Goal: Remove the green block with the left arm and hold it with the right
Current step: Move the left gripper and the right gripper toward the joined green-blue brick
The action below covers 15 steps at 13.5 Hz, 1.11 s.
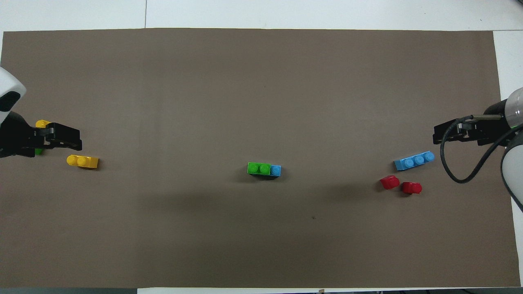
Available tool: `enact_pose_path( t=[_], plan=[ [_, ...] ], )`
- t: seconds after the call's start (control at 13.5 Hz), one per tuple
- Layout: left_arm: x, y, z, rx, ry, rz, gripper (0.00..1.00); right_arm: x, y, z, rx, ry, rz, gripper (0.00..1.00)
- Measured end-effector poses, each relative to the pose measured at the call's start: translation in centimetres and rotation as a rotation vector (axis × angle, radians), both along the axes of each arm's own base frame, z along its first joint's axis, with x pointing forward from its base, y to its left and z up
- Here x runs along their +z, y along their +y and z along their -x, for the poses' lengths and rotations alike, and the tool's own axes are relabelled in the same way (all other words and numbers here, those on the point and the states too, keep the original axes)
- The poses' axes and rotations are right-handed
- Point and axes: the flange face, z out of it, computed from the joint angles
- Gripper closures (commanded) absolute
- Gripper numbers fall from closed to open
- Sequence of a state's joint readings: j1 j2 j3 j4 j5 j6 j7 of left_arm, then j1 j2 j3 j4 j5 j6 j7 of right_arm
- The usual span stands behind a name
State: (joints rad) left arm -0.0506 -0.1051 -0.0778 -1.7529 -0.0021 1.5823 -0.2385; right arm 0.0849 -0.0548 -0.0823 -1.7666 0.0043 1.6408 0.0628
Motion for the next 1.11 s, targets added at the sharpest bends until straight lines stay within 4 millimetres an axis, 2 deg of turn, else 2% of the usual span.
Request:
enact_pose_path(
  t=[0.37, 0.59, 0.74, 0.96, 1.11],
  plan=[
    [-0.4, -2.9, 1.1, 0.192, -0.014, -0.011, 0.00, 0.0, 0.0, 0.0, 0.000, 0.000, 0.000, 0.00],
    [-0.8, -4.6, 1.2, 0.416, -0.026, 0.031, 0.00, -0.1, 0.1, 0.0, -0.008, 0.003, 0.001, 0.00],
    [-0.8, -5.0, 1.2, 0.558, -0.022, 0.062, 0.00, -0.6, 0.6, 0.1, -0.056, 0.013, 0.006, 0.00],
    [-1.2, -6.1, 1.7, 0.716, -0.012, 0.077, 0.00, -1.5, 3.5, 0.4, -0.149, 0.033, 0.021, 0.00],
    [-2.1, -8.5, 2.4, 0.838, -0.023, 0.083, 0.00, -2.4, 6.0, 0.8, -0.239, 0.050, 0.028, 0.00]
  ],
)
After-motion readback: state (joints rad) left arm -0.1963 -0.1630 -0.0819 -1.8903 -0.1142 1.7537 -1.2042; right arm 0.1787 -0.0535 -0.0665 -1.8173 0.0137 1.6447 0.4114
